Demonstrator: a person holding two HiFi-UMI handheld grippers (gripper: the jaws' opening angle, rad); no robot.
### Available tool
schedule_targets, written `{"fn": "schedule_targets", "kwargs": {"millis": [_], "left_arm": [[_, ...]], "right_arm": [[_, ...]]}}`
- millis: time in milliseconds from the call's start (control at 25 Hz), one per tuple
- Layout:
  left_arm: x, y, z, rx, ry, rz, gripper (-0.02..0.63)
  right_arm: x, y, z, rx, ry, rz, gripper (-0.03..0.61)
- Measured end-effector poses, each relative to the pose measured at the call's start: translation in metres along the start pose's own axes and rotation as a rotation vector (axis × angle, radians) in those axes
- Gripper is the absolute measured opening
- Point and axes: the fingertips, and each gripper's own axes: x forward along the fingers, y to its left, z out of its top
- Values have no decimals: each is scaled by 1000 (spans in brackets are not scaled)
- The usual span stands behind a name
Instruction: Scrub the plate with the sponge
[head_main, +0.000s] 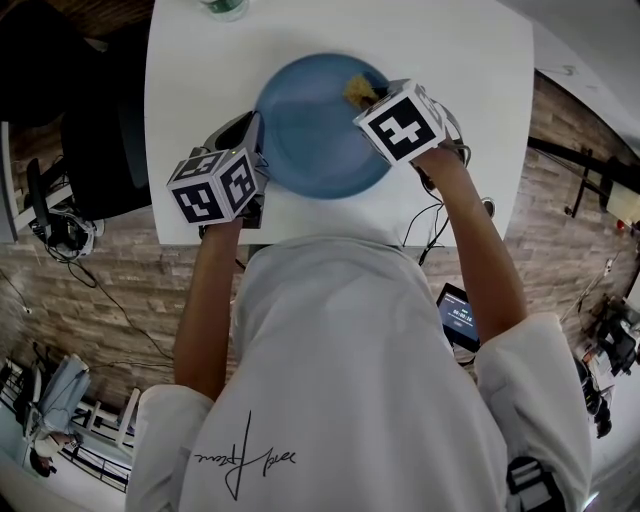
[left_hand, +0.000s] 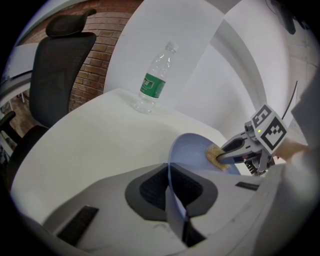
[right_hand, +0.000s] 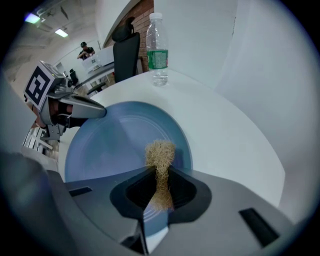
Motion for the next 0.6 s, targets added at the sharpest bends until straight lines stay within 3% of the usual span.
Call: {"fn": "schedule_targets", "kwargs": {"millis": [600], "left_arm": [[0, 0, 1, 2, -2, 2, 19]], "right_arm": [[2, -14, 17, 91, -38, -36, 48]]}}
